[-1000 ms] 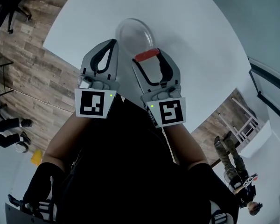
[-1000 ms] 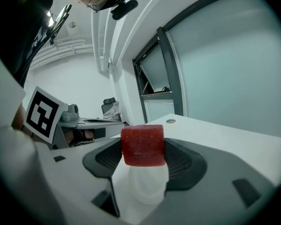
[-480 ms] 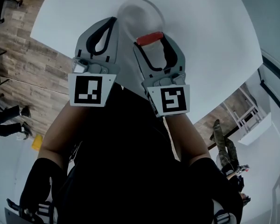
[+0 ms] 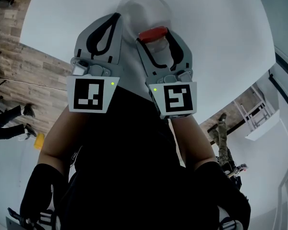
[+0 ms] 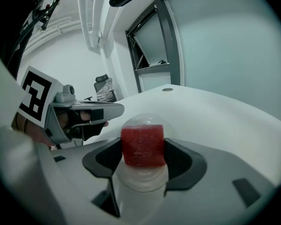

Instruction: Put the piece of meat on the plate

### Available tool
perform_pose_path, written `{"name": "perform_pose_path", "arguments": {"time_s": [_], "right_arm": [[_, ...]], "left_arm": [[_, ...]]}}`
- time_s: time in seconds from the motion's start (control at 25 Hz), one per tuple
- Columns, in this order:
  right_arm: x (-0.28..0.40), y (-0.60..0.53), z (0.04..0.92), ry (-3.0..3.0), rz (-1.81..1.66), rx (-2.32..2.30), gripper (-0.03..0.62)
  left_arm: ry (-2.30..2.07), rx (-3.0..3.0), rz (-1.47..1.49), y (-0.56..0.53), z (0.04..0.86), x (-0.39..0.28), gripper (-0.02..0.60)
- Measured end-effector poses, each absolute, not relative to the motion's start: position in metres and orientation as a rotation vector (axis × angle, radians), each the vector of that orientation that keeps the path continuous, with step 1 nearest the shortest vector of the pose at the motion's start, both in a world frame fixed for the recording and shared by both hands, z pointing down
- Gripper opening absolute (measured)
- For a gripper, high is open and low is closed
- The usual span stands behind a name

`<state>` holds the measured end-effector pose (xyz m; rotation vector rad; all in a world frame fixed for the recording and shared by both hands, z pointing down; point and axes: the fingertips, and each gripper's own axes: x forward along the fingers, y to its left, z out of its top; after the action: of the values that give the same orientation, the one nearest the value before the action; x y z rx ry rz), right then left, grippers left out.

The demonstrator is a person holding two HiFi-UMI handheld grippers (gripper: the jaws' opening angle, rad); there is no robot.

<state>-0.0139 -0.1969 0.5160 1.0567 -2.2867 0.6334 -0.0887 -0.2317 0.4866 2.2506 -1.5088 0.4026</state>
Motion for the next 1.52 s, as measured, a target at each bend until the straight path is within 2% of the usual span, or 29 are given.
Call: {"name": "perform_pose_path", "arguments": {"time_s": [1.12,1.44,1.48,1.52], "right_arm": [[-0.013,-0.206,0.507,-2.255,0.653,1.113,0.284],[-0.016,-0.206,0.484,-2.332,0.667,1.157,0.282],[-0.015,-0.207,0.477,-2.347,0.642,1.176,0.28],[-0.013,-0.208,0.468,-2.362,0.608,1.204,0.223]], "left_arm": [[-1.448,2.24,0.429,-0.239,0.491,-0.081,0.005],[-1.473,2.31,0.399,-0.237,0.466,-0.076,0.005],[-1.482,2.328,0.395,-0.236,0.459,-0.074,0.005],[-1.493,2.345,0.389,-0.235,0.451,-0.073,0.005]]}}
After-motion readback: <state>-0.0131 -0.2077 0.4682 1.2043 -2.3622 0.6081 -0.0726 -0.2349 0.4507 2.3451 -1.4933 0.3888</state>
